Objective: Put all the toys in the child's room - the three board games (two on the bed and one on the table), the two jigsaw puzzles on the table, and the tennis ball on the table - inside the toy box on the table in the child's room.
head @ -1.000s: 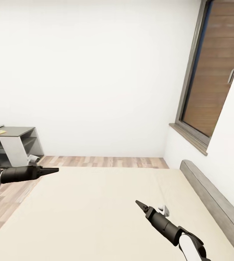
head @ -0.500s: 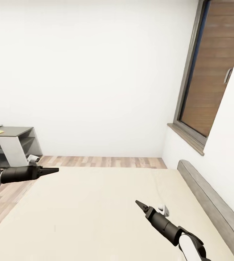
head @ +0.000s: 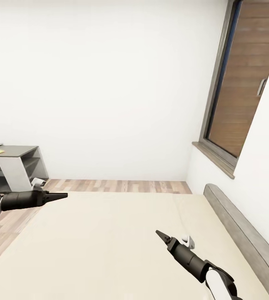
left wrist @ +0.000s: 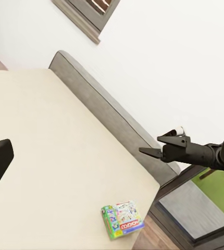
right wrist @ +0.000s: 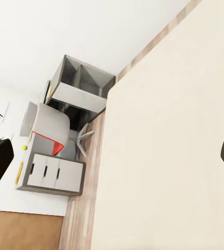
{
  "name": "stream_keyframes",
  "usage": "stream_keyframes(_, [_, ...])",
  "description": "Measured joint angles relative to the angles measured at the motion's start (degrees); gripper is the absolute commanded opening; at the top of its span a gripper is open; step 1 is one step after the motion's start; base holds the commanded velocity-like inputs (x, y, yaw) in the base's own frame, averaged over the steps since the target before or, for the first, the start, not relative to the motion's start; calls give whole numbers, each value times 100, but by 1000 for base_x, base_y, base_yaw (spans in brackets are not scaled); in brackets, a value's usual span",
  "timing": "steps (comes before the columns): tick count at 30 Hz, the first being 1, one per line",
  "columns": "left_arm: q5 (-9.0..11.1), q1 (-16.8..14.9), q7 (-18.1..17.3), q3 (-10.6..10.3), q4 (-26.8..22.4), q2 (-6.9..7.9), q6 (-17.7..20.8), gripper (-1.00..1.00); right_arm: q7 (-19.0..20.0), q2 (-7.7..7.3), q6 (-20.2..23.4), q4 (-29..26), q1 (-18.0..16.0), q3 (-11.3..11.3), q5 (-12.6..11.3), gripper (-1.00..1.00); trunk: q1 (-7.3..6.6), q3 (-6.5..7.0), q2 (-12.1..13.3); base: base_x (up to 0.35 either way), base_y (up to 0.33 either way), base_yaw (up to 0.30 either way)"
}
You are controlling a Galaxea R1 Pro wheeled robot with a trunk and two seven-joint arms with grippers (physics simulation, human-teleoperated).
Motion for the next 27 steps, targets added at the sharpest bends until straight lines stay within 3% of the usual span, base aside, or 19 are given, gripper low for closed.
stream_keyframes(10, [1, -1, 0, 0, 0, 0, 0, 100, 0, 2, 1, 0, 0, 0, 0, 100, 0, 0, 0, 0, -136, 0])
stream_keyframes(27, [0, 0, 0, 0, 1, 0, 0, 100, 0, 2, 0, 0, 0, 0, 0, 100, 0, 0, 0, 0, -9, 0])
